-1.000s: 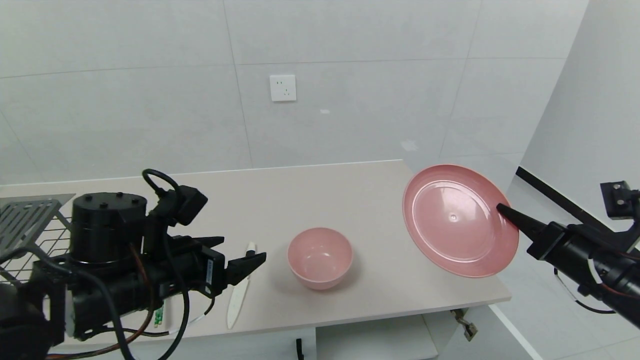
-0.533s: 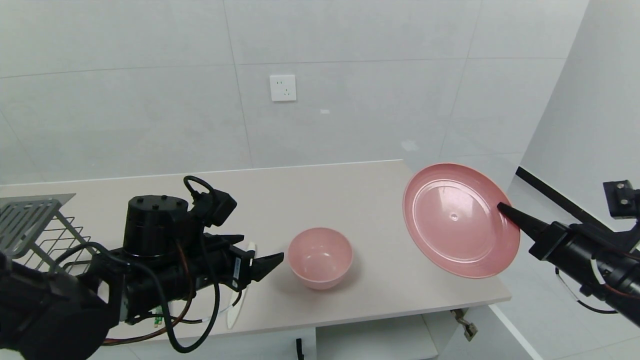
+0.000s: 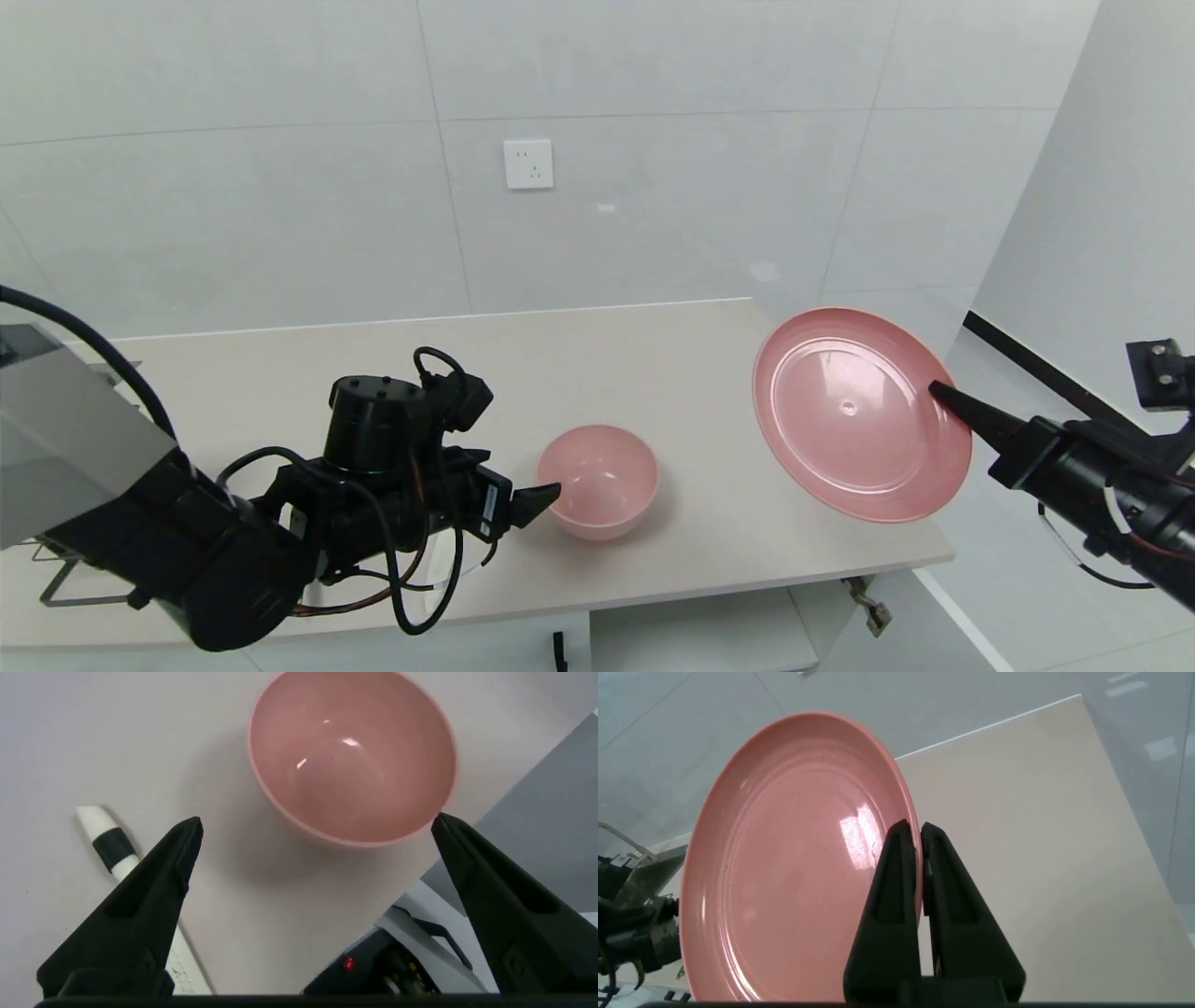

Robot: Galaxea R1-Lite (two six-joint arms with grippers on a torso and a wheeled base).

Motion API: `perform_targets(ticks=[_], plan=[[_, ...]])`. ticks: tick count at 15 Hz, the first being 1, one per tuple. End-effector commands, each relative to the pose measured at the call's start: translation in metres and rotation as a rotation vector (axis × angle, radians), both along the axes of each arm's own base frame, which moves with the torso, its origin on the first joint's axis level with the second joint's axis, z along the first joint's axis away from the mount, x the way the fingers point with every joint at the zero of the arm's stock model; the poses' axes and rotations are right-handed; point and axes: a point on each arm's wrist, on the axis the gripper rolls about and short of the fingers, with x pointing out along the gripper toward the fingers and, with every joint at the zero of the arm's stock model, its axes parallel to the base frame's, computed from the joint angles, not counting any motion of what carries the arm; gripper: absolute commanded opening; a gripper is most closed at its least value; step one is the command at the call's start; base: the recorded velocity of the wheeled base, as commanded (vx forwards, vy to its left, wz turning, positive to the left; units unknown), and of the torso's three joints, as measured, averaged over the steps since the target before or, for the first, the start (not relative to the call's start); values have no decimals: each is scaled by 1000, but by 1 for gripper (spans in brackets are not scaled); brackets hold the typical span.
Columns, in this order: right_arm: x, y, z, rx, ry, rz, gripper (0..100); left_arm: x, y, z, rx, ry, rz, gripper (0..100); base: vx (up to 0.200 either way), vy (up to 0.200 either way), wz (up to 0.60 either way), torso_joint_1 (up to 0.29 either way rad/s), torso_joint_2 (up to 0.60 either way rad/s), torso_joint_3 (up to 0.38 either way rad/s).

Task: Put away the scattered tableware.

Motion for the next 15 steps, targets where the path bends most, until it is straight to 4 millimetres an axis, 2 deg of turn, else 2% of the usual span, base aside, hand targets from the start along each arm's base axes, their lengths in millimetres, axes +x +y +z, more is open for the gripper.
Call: perform_targets(ticks=[1,7,11,15], plan=[[-2,0,0,0,1,2,0,12,-5,-8,-3,-3,8,100,0,0,0,0,0,0],[-3,0,0,0,1,4,0,31,-10,-22,-8,-16,23,100,0,0,0,0,0,0],[-3,0,-1,-1,5,4,0,47,-16,-43,-4,-9,27,100,0,0,0,0,0,0],[-3,0,-1,-1,5,4,0,56,-23,-55,-2,4,20,100,0,0,0,0,0,0]])
